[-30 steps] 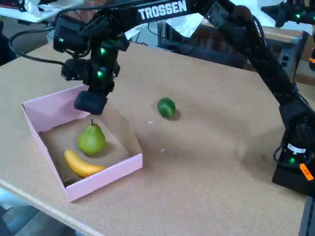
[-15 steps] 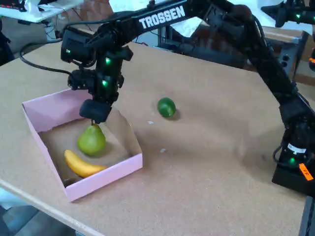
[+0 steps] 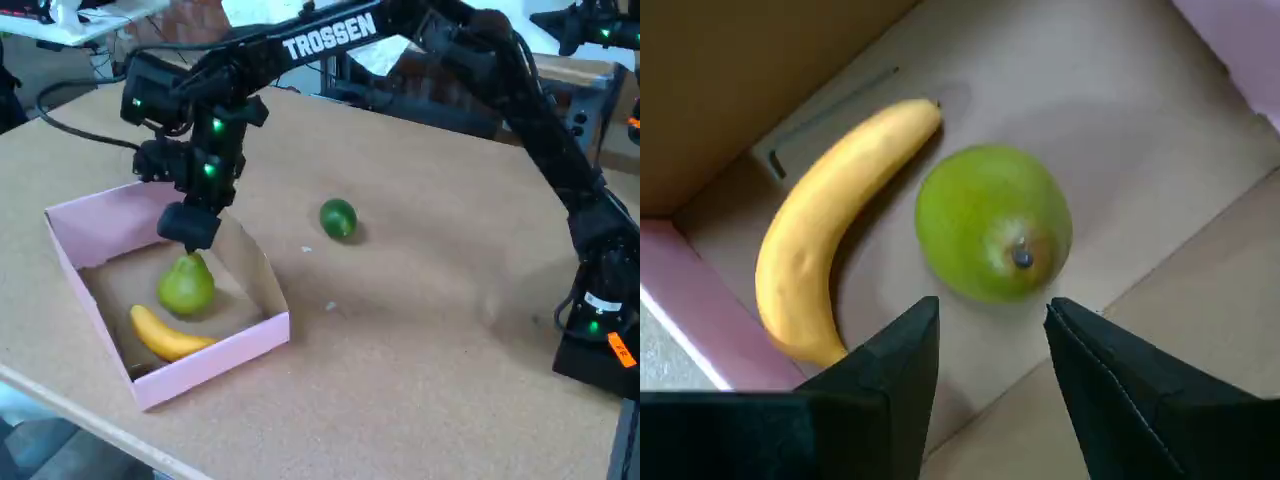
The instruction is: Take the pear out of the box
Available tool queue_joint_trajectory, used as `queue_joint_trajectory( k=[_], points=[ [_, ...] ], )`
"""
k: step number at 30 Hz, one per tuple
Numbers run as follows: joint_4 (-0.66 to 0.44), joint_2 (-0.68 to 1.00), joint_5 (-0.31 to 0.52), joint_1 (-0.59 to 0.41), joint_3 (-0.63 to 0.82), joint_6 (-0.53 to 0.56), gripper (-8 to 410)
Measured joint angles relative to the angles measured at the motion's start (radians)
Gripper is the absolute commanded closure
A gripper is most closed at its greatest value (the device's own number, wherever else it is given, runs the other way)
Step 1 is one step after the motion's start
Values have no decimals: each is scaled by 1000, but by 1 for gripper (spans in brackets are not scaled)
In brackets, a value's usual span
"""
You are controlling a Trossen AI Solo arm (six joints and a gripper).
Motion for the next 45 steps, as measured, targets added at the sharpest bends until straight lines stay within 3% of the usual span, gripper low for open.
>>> queue_joint_trajectory(
  k=[14,45],
  points=[
    [-33,0,-6,0,0,-44,154],
    [124,98,-19,-14,1,-107,153]
  ],
)
